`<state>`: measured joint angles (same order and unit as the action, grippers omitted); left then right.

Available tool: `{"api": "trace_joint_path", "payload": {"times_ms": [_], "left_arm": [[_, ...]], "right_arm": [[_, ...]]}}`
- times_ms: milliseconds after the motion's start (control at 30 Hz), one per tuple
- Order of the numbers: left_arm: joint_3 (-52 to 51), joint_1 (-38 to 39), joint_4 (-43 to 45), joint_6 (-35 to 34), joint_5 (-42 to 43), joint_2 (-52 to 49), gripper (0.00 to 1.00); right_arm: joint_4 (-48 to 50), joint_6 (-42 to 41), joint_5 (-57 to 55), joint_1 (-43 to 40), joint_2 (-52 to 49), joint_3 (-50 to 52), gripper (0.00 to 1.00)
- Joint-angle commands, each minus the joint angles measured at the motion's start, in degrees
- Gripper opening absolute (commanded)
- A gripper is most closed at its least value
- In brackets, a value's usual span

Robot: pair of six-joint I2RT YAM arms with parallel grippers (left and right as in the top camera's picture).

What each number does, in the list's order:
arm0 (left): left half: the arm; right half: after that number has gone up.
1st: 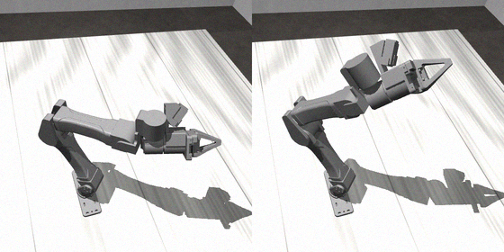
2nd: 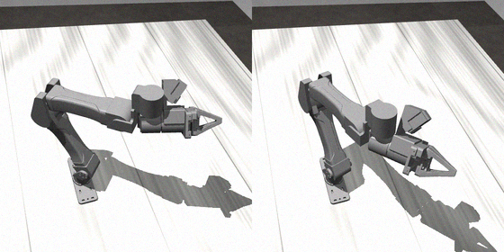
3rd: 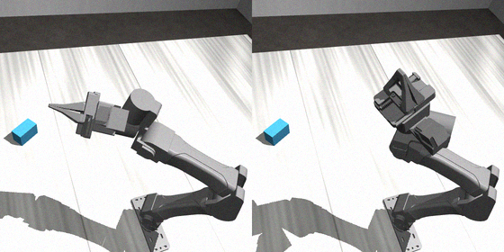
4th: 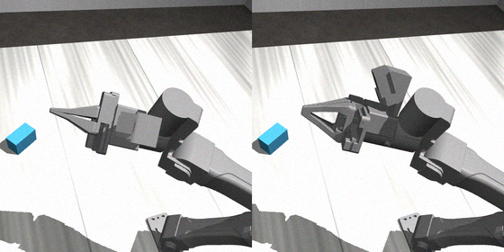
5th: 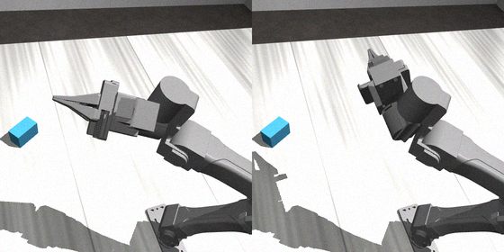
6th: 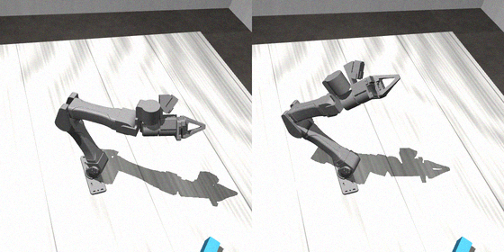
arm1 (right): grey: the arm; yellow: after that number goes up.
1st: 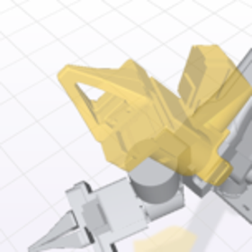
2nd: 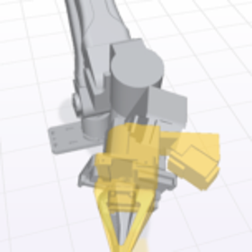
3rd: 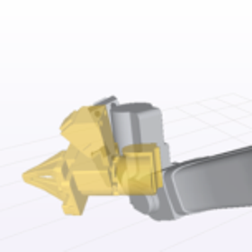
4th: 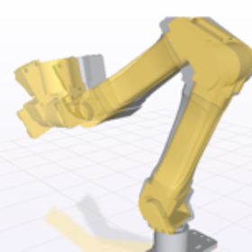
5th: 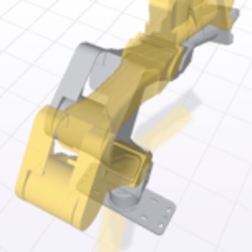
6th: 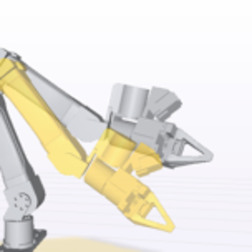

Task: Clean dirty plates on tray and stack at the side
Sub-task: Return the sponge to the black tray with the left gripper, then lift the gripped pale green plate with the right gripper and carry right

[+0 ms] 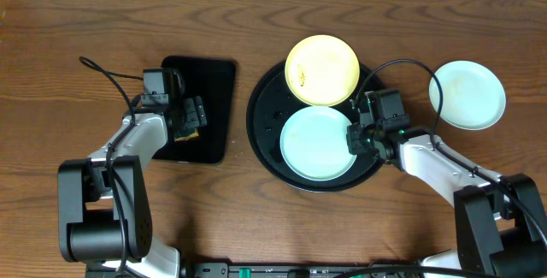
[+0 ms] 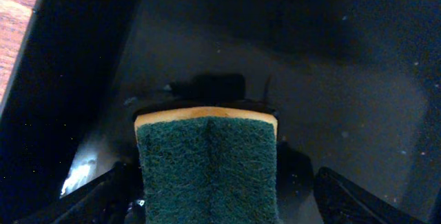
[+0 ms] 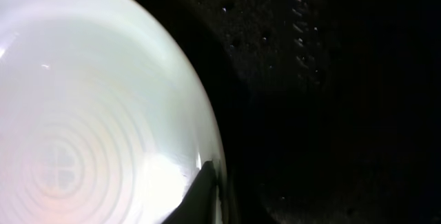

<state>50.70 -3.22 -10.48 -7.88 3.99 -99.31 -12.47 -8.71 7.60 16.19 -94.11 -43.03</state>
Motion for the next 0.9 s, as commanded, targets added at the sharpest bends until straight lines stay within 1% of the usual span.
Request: {"api": "trace_joint_path", "payload": {"times_ms": [0,100,267,467,533,633,700,733,800,867], "left_arm": [[0.2,-0.2,-0.2,-0.2,0.1,-0.1,0.86],[0.2,-0.2,-0.2,-0.2,0.1,-0.1,0.87],[0.2,-0.2,-0.2,-0.2,0.1,-0.1,0.87],[0.2,-0.2,-0.2,-0.2,0.1,-0.1,0.88],[0.2,-0.2,-0.2,-0.2,0.1,-0.1,0.88],[0.2,-0.2,-0.2,-0.2,0.1,-0.1,0.88],[0.2,-0.2,-0.2,-0.2,0.1,-0.1,0.89],[0.2,-0.2,-0.2,-0.2,0.1,-0.1,0.89],[0.2,-0.2,-0.2,-0.2,0.1,-0.1,0.89],[0.2,-0.2,-0.2,-0.2,0.1,-0.1,0.89]], "right_arm": [[-1.8,0.8,-0.9,0.0,1.3,-0.6,0.01],[-6.5,3.6,-2.9,-0.1,7.6,-3.7,0.01],[-7.6,10.4,-8.9,0.0,20.0,-5.9,0.01],[-7.9,17.6,-19.9,1.3,26.0,-10.3,0.01],[-7.8,21.5,-25.5,4.2,26.1,-11.7,0.01],[-6.4,31.3,-40.3,13.6,25.8,-12.4,0.01],[-6.4,35.7,-48.0,18.7,24.9,-12.4,0.01],[-6.3,39.4,-54.2,22.5,23.8,-12.4,0.01],[-5.4,44.4,-61.4,26.6,21.5,-12.4,0.01],[-2.8,44.8,-65.2,27.7,19.6,-12.4,0.01]]}}
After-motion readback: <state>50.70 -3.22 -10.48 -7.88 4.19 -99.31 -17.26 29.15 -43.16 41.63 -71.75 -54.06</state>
